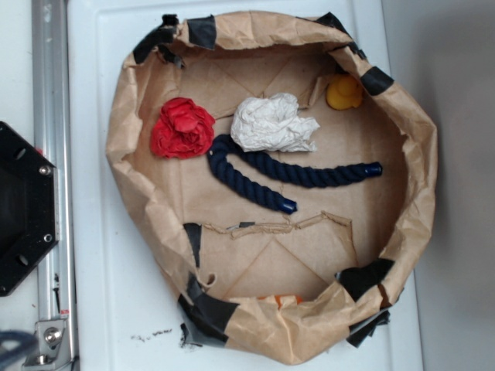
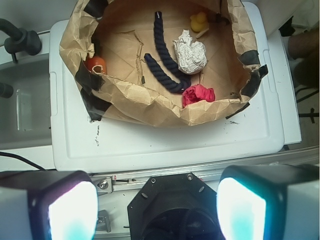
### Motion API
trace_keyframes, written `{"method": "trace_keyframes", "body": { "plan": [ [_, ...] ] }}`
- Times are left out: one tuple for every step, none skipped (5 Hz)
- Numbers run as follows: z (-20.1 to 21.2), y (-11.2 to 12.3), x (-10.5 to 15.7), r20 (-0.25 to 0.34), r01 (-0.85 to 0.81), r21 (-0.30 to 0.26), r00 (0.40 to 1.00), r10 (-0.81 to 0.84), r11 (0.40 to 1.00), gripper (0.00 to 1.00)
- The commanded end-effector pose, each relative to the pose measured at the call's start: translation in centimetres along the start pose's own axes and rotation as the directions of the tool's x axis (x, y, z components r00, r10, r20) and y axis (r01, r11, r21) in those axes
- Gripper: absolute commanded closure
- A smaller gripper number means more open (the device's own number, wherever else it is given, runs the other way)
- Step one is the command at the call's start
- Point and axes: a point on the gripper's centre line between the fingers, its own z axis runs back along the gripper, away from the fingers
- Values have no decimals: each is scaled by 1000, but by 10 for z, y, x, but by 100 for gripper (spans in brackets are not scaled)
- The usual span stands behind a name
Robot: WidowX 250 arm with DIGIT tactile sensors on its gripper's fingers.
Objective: Grab the white paper.
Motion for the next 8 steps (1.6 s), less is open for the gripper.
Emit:
{"method": "trace_keyframes", "body": {
  "plan": [
    [0,0,0,0,0,0,1000,0,1000,0],
    [-45,29,46,26,-133,-96,990,136,987,0],
    [-84,49,90,70,-255,-103,962,263,961,0],
    [-117,50,136,128,-299,-69,943,306,952,0],
    [-153,54,147,96,-303,-4,948,302,953,0],
    [-185,58,144,93,-305,76,950,298,949,0],
    [-195,74,137,68,-306,117,951,300,945,0],
    [-199,95,132,26,-295,88,955,294,951,0]
  ]
}}
